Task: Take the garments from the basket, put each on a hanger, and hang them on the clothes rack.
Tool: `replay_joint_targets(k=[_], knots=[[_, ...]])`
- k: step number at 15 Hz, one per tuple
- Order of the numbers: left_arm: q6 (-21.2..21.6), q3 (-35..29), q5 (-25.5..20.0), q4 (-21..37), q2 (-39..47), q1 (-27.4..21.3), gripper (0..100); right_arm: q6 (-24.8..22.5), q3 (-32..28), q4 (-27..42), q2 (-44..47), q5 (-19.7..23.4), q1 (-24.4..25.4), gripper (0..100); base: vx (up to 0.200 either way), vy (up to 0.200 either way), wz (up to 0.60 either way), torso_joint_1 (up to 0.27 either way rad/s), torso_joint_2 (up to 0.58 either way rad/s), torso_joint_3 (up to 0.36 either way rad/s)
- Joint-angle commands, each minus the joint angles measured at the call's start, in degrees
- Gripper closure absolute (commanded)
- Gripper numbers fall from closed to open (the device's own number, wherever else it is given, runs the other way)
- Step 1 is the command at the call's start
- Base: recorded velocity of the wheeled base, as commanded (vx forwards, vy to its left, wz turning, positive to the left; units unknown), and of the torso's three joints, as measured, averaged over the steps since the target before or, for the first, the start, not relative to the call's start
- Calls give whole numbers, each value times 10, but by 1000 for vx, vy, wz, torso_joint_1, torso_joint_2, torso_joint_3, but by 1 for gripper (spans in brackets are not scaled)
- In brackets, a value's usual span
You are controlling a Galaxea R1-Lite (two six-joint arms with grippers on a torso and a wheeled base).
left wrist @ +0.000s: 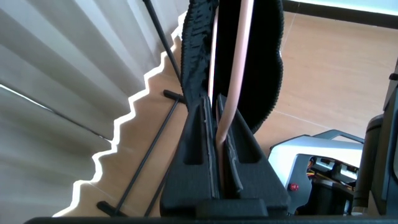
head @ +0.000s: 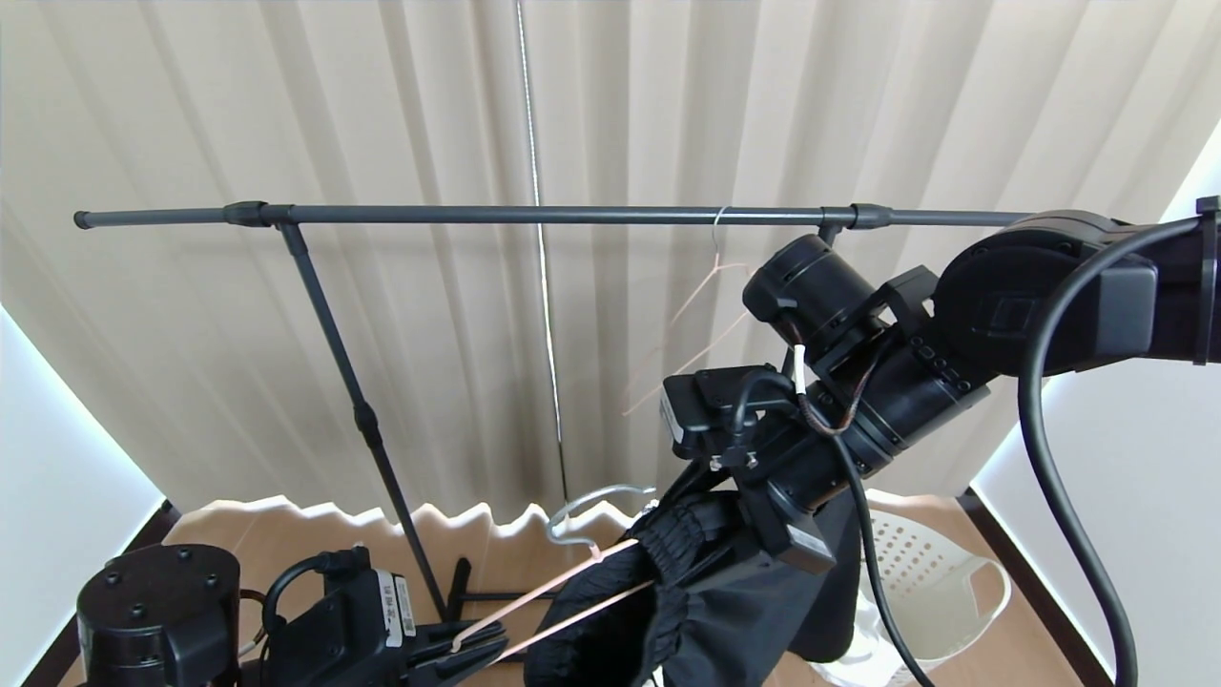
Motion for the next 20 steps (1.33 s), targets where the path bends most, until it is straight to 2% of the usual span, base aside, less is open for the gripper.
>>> replay_joint_targets(k=[1,15,16,20], knots=[[0,0,0,0,1,0,100,1,0,0,-4,0,0,100,0,0,0,0,0,0],[1,-1,12,0,1,1,100,3,3,1,-11,0,0,100,0,0,0,0,0,0],[1,1,12,0,1,1,0,3,3,1,-12,0,0,100,0,0,0,0,0,0],[1,3,10,-10,-2,0,0,3,9,1,-14,0,0,100,0,0,0,0,0,0]])
